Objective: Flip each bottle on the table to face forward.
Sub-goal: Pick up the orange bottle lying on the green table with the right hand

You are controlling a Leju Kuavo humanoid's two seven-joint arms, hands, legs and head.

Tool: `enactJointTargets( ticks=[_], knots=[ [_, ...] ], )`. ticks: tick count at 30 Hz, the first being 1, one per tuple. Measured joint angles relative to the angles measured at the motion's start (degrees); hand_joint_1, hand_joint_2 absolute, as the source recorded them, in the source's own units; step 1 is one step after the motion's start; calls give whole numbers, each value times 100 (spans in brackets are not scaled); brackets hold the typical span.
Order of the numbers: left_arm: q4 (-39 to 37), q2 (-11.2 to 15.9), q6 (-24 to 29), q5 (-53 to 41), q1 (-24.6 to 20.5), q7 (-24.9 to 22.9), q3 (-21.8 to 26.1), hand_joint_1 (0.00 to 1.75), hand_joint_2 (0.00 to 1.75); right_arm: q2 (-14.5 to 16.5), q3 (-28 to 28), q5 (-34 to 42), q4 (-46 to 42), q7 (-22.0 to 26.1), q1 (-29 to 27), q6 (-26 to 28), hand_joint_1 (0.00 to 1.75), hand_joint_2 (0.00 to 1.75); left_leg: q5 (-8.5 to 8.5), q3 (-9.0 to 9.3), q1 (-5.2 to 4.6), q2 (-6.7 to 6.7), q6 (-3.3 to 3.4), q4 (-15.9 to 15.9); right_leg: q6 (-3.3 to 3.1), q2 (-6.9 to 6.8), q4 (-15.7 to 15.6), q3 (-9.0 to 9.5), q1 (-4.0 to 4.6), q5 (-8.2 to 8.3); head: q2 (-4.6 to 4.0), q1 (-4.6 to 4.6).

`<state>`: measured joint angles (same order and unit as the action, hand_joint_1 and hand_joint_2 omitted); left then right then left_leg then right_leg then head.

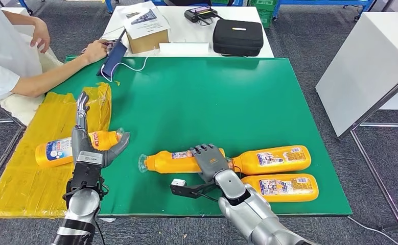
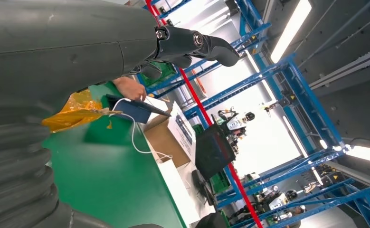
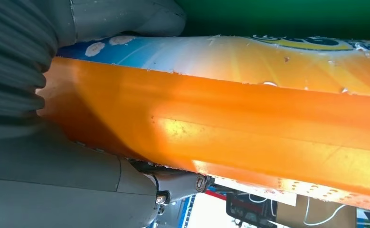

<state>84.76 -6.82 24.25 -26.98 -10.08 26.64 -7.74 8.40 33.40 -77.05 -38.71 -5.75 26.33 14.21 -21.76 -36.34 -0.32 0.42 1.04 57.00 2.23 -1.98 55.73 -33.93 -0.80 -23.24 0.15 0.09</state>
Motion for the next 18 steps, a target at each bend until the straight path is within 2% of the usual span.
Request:
enactJointTargets(
  ticks=[3,6,12,18],
  knots=[
    [1,0,-32,3,2,1,-21,0,175,3,-25,260,-66,134,-84,402,175,175,2,-3,0,-2,1,0,0,0,1,8,0,1,0,1],
    [5,0,-311,7,13,-55,-119,0,175,2,-196,798,-510,499,-421,1059,175,175,6,-18,-1,-3,5,1,6,-1,2,26,0,6,0,1],
    [7,29,-1490,512,70,-58,-498,0,175,19,-895,2317,-2114,1499,-1190,2104,175,175,6,-53,-3,-5,6,2,9,-2,2,-5,-1,8,0,-1],
    [7,120,-2862,1409,76,288,-858,0,175,51,-1771,3761,-2954,2430,-1400,2404,175,175,4,-60,-3,-3,5,2,9,-1,1,-13,-1,8,0,-1]
  ],
)
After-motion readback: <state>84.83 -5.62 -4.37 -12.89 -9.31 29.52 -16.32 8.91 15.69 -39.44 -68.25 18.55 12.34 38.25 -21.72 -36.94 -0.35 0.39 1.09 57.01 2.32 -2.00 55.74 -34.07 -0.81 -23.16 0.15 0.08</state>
